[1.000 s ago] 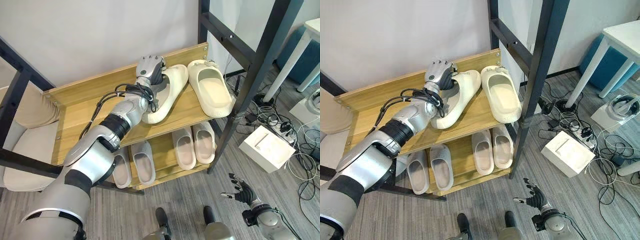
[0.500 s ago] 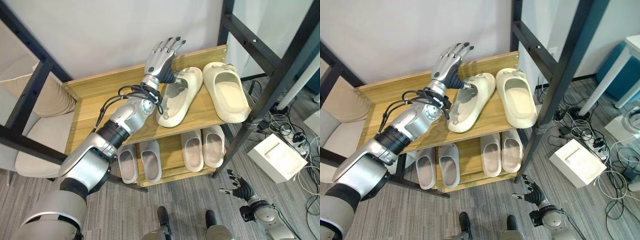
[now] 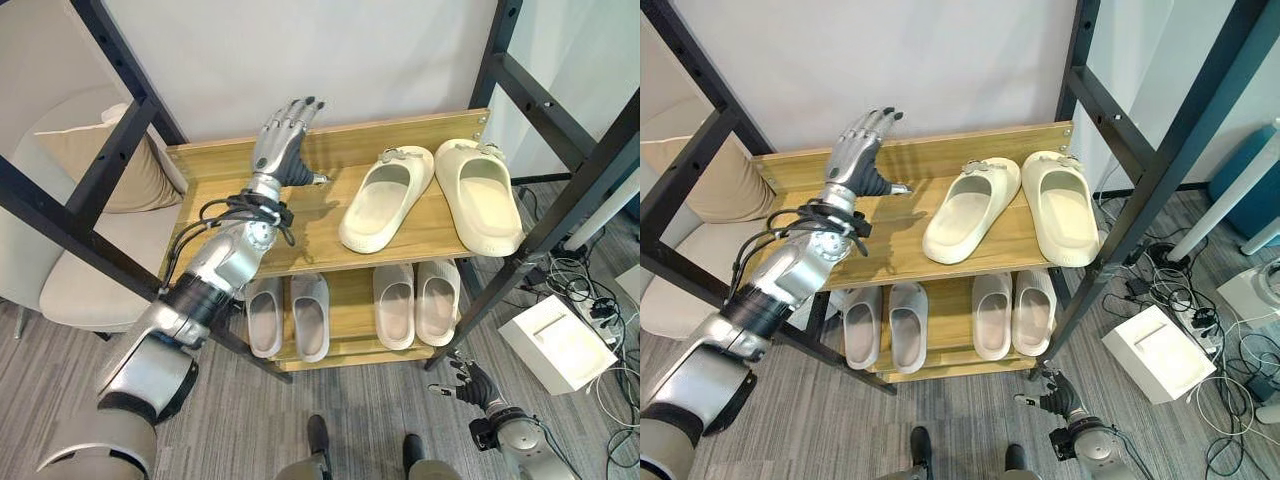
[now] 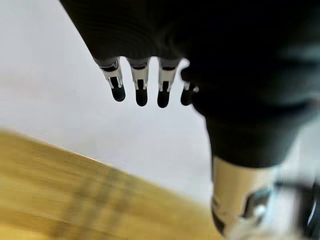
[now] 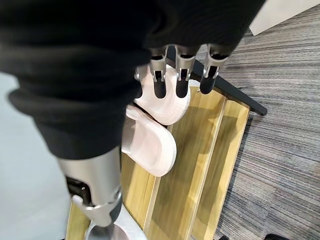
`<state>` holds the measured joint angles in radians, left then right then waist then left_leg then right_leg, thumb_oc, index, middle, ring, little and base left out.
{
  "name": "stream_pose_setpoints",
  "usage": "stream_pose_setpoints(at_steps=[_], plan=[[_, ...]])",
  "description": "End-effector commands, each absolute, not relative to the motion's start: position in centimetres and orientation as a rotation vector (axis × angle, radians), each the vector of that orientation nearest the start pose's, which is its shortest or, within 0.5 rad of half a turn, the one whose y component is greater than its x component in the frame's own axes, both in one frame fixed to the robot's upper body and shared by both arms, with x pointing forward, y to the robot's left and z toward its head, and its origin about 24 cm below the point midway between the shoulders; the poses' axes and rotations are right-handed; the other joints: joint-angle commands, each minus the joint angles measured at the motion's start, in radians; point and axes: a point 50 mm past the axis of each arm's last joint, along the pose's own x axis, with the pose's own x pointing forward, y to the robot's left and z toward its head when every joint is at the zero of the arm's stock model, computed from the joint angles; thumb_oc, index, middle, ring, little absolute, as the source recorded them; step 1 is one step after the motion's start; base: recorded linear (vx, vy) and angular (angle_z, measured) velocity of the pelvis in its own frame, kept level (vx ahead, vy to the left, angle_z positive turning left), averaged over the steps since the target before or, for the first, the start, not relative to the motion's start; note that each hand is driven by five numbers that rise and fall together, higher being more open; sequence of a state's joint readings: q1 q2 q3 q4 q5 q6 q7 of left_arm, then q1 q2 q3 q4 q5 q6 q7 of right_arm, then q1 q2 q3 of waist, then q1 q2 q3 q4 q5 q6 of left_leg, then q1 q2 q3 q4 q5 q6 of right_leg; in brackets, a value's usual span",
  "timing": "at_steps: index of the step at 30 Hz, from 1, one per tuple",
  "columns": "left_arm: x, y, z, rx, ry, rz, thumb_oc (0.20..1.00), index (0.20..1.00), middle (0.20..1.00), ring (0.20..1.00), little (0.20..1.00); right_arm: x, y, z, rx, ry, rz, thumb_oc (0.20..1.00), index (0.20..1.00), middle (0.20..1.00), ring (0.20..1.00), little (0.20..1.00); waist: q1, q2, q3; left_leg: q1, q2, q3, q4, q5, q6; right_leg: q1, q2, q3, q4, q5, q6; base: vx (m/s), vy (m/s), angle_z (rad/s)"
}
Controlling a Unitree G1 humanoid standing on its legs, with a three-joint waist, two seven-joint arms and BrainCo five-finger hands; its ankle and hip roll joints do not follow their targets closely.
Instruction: Arrange the slippers neatly on the shoe rack.
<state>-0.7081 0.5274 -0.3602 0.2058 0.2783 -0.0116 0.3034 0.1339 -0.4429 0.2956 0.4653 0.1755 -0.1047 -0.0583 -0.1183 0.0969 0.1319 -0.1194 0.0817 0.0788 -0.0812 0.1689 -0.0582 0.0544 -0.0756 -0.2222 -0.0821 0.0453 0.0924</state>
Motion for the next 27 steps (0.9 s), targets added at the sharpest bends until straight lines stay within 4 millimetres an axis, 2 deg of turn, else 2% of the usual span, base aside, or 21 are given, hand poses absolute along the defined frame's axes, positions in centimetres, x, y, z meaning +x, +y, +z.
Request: stream_pose_setpoints(at_steps=[1,4,7,10,14,19,24,27], plan=[[35.0,16.1,22.1,0.429,-0.596,-0.033,1.000,1.000,1.000,1.000,1.000,18.0,-22.1,-6.8,-0.293,0.510,0.075,1.000,1.000,1.000,1.000,1.000,0.037,-0.029,-0.004,0.113,0.015,0.027,-0.006,-0.096,-0.061,-0.050,-0.034,-0.022,0.002,-0.011,0.061,0.00,0.000,0.00],[33.2,15.9,18.6,0.115,-0.456,-0.225,1.000,1.000,1.000,1.000,1.000,18.2,-22.0,-6.5,-0.285,0.509,0.092,1.000,1.000,1.000,1.000,1.000,0.041,-0.025,-0.003,0.111,0.016,0.027,-0.006,-0.094,-0.057,-0.053,-0.036,-0.021,0.002,-0.007,0.060,0.00,0.015,0.04],[32.3,15.8,16.6,-0.045,-0.356,-0.312,1.000,1.000,1.000,1.000,1.000,18.3,-21.9,-6.3,-0.290,0.504,0.115,1.000,1.000,1.000,1.000,1.000,0.039,-0.024,-0.003,0.112,0.016,0.030,-0.006,-0.094,-0.055,-0.055,-0.036,-0.015,0.001,-0.003,0.060,0.00,0.014,0.04],[31.5,15.8,15.6,-0.050,-0.300,-0.354,1.000,1.000,1.000,1.000,1.000,18.3,-22.0,-6.2,-0.306,0.505,0.130,1.000,1.000,1.000,1.000,1.000,0.038,-0.023,-0.003,0.113,0.015,0.031,-0.006,-0.095,-0.054,-0.056,-0.036,-0.011,0.000,-0.003,0.060,0.00,0.011,-0.03],[30.6,15.6,13.0,-0.119,-0.151,-0.435,1.000,1.000,1.000,1.000,1.000,17.8,-22.1,-6.1,-0.329,0.521,0.181,1.000,1.000,1.000,1.000,1.000,0.031,-0.024,-0.005,0.116,0.016,0.037,-0.006,-0.096,-0.054,-0.056,-0.035,-0.004,0.000,-0.003,0.061,0.00,0.004,-0.01],[30.1,13.2,12.0,-0.236,-0.070,-0.542,1.000,1.000,1.000,1.000,1.000,17.4,-21.8,-6.3,-0.343,0.541,0.240,1.000,1.000,1.000,1.000,1.000,0.017,-0.025,-0.007,0.119,0.016,0.045,-0.006,-0.097,-0.056,-0.061,-0.034,0.005,0.001,-0.002,0.063,0.00,0.002,-0.01],[31.5,9.9,12.0,-0.337,-0.056,-0.537,1.000,1.000,1.000,1.000,1.000,17.7,-21.5,-6.3,-0.356,0.543,0.260,1.000,1.000,1.000,1.000,1.000,0.004,-0.027,-0.005,0.122,0.017,0.049,-0.006,-0.100,-0.054,-0.065,-0.034,0.011,0.002,-0.002,0.063,0.01,0.007,-0.05],[32.2,7.9,12.6,-0.426,-0.068,-0.509,1.000,1.000,1.000,1.000,1.000,18.0,-21.4,-6.2,-0.367,0.537,0.256,1.000,1.000,1.000,1.000,1.000,-0.006,-0.030,-0.004,0.121,0.018,0.052,-0.006,-0.100,-0.051,-0.067,-0.034,0.017,0.002,-0.003,0.062,0.00,0.001,-0.09]])
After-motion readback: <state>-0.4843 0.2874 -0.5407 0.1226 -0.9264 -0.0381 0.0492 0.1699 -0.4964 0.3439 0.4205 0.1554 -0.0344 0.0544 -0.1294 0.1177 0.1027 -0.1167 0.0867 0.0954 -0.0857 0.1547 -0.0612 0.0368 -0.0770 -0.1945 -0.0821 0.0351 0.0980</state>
